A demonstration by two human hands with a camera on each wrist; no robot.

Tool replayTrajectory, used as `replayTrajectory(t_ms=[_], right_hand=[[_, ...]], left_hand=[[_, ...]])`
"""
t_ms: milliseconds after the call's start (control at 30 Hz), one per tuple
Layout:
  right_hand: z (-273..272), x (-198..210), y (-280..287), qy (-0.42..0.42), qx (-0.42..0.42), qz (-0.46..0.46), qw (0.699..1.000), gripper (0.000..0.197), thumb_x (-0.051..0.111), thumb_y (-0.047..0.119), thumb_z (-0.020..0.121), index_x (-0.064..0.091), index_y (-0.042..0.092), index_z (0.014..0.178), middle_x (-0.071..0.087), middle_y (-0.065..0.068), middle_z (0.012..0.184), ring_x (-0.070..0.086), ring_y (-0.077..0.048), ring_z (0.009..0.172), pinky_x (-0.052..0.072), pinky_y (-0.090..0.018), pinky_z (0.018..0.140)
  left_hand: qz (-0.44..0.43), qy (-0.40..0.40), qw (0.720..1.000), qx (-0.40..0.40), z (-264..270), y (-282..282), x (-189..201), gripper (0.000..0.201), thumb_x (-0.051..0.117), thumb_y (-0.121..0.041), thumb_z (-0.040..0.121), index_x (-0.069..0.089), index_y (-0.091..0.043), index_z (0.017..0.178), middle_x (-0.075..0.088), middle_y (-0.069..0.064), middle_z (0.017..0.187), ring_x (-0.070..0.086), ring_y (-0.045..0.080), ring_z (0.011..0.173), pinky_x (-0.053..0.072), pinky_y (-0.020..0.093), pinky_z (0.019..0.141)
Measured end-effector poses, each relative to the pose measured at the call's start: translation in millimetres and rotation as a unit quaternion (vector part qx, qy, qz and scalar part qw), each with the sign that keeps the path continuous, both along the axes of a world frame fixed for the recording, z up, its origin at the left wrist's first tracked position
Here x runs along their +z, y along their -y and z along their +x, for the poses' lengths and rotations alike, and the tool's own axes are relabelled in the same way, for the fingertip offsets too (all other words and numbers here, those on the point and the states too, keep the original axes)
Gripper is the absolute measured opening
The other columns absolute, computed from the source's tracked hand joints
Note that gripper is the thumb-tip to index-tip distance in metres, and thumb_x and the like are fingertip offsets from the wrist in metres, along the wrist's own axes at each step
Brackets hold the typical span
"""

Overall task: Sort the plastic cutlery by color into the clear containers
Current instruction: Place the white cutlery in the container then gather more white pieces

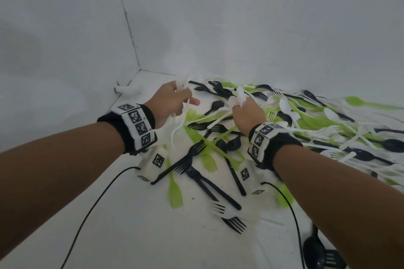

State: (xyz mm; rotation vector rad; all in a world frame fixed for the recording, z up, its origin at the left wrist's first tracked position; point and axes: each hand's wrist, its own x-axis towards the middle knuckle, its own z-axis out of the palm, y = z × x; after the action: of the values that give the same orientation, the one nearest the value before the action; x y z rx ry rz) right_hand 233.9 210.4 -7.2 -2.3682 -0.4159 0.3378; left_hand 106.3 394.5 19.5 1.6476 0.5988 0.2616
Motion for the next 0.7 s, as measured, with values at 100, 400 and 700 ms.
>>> replayTrajectory(t_ms=[100,400,700], right_hand=[[1,-2,-3,-0.009,-0.013,0.008,1.0,0.042,0.044,0.031,0.102,0.041,0.007,0.136,0.057,-0.016,0.129,0.054,-0.033,0.106,0.038,-0.036,0.083],[9,-6,2,-0.021,-0.031,0.025,0.999,0.029,0.044,0.025,0.097,0.05,0.007,0.119,0.07,-0.01,0.107,0.064,-0.03,0.095,0.052,-0.04,0.088],[20,-4,44,-0.036,-0.065,0.019,0.997,0.025,0.047,0.027,0.095,0.049,0.01,0.113,0.072,-0.012,0.105,0.067,-0.031,0.099,0.054,-0.041,0.09]], left_hand=[[-0.034,-0.001,0.999,0.018,-9,-7,-6,0.013,0.055,-0.014,0.101,0.043,-0.011,0.105,0.078,0.01,0.103,0.029,0.013,0.051,0.031,0.023,0.048],[0.427,-0.153,0.876,-0.165,-6,11,-24,0.016,0.043,-0.031,0.106,0.042,-0.015,0.101,0.045,0.005,0.103,0.053,0.026,0.085,0.039,0.036,0.07],[0.492,-0.188,0.832,-0.174,46,27,-43,0.018,0.056,-0.033,0.099,0.051,-0.018,0.091,0.063,0.01,0.108,0.059,0.031,0.099,0.045,0.035,0.082]])
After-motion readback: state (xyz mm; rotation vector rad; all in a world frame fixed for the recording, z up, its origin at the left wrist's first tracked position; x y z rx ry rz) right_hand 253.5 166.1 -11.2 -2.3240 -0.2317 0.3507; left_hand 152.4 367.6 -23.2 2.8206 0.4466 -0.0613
